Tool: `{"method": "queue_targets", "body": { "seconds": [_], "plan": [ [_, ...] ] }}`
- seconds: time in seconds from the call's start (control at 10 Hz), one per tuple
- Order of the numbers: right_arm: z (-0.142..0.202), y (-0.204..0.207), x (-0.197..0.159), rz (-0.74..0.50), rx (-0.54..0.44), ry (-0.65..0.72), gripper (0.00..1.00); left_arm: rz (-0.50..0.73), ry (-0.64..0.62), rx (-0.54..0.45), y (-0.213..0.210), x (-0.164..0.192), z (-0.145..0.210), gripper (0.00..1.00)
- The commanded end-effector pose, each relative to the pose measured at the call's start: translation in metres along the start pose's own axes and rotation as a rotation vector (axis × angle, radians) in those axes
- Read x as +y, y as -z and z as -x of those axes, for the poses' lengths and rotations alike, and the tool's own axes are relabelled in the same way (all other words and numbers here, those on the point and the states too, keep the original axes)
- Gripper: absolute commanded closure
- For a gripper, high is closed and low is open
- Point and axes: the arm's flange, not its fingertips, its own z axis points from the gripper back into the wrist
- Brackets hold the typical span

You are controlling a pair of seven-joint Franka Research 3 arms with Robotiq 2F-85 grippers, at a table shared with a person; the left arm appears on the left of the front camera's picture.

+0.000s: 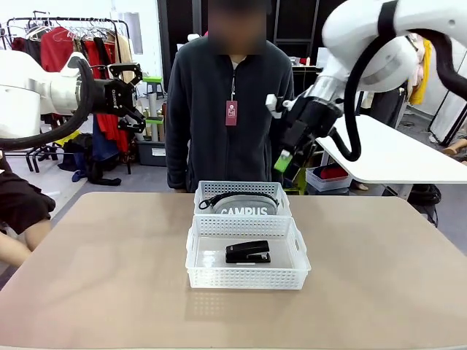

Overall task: Distribute items into two baskets.
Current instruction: Place the picked Stapler into the Organizing basket as instructed by the person.

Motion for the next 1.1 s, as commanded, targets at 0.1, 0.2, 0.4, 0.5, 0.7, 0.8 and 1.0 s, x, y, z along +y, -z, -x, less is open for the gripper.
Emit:
{"method": "queue_targets", "body": {
  "seconds": [0.1,0.2,0.4,0.5,0.7,0.8,1.0],
  "plan": [
    [0.018,-0.011,0.004,0.032,-0.168,0.02,0.0,-0.002,-0.009,-0.001,-0.001,-0.003,0.001,0.0],
    [0.005,-0.016,-0.008,-0.04,-0.08,0.041,0.0,-0.002,-0.009,-0.001,-0.001,-0.003,0.001,0.0],
    [0.005,-0.016,-0.008,-0.04,-0.08,0.041,0.0,-0.002,-0.009,-0.001,-0.001,-0.003,0.001,0.0],
    [0.005,-0.016,-0.008,-0.04,-0.08,0.041,0.0,-0.002,-0.009,-0.001,-0.001,-0.003,0.001,0.0],
    [0.008,-0.012,-0.009,-0.046,-0.096,0.05,0.0,-0.002,-0.009,-0.001,-0.001,-0.003,0.001,0.0],
    [0.006,-0.028,-0.014,-0.143,-0.195,0.155,0.0,-0.002,-0.009,-0.001,-0.001,-0.003,0.001,0.0],
    [0.006,-0.06,-0.025,-0.262,-0.363,0.336,0.0,-0.002,-0.009,-0.001,-0.001,-0.003,0.001,0.0]
  ]
}}
